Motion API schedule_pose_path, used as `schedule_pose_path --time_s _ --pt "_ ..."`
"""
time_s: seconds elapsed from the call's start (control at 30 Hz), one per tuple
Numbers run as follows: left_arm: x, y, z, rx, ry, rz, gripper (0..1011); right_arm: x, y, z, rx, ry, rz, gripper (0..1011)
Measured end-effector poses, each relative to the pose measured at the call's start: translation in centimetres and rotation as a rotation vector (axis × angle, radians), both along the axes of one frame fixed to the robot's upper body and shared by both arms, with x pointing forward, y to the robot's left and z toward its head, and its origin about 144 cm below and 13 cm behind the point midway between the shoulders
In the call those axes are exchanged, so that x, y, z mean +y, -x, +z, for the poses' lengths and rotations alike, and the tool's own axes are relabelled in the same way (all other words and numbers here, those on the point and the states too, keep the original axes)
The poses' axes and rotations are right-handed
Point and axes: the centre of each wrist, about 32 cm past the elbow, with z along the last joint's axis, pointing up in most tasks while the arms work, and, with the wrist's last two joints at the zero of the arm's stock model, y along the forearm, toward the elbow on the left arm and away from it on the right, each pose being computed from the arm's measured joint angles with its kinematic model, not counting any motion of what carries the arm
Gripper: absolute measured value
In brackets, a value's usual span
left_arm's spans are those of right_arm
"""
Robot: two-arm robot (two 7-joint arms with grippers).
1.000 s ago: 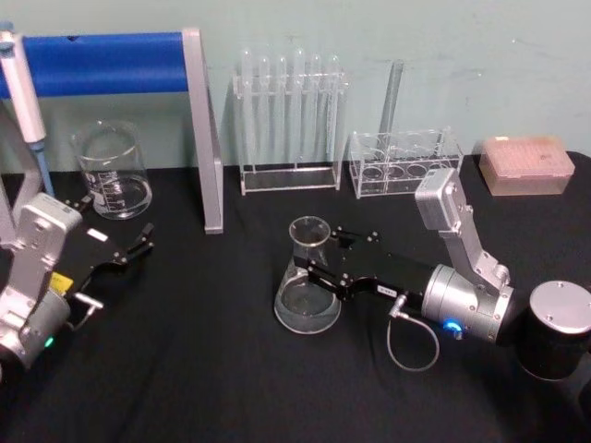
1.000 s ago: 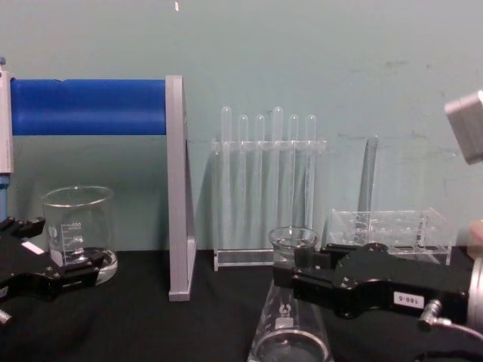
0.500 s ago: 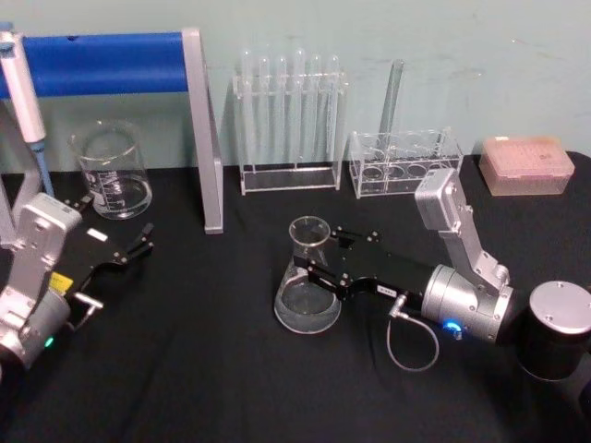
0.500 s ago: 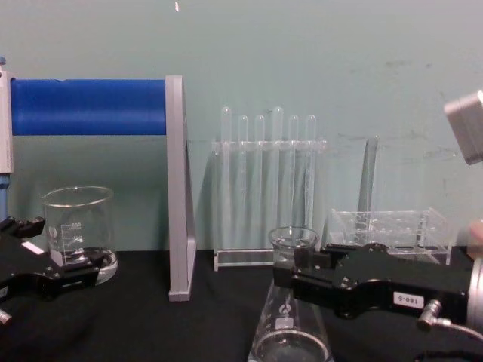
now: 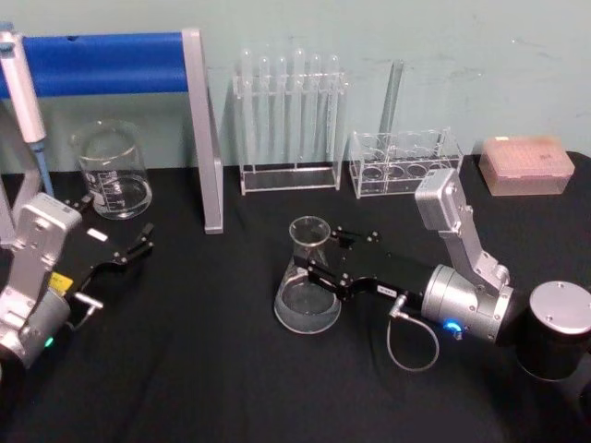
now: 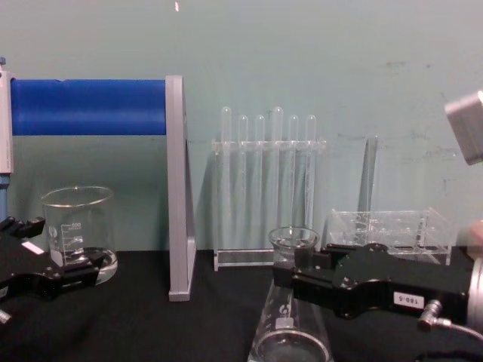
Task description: Grasp the erlenmeyer flask with one hand, shake it three times, then place it back.
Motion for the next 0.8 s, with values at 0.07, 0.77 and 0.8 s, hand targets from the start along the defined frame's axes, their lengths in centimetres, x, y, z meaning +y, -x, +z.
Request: schedule_pose_path --time_s 0.07,0.77,0.8 --pt "0.0 0.0 0.0 0.0 0.0 0.0 1001 0.0 0.0 0.0 0.0 0.0 0.0 452" --pt "0.0 0.0 0.0 0.0 0.0 0.0 1001 0.0 0.0 -0.01 0.001 0.002 0.0 944" --pt "0.0 0.0 0.0 0.0 0.0 0.0 1001 0.0 0.0 -0.01 0.001 0.002 0.0 981"
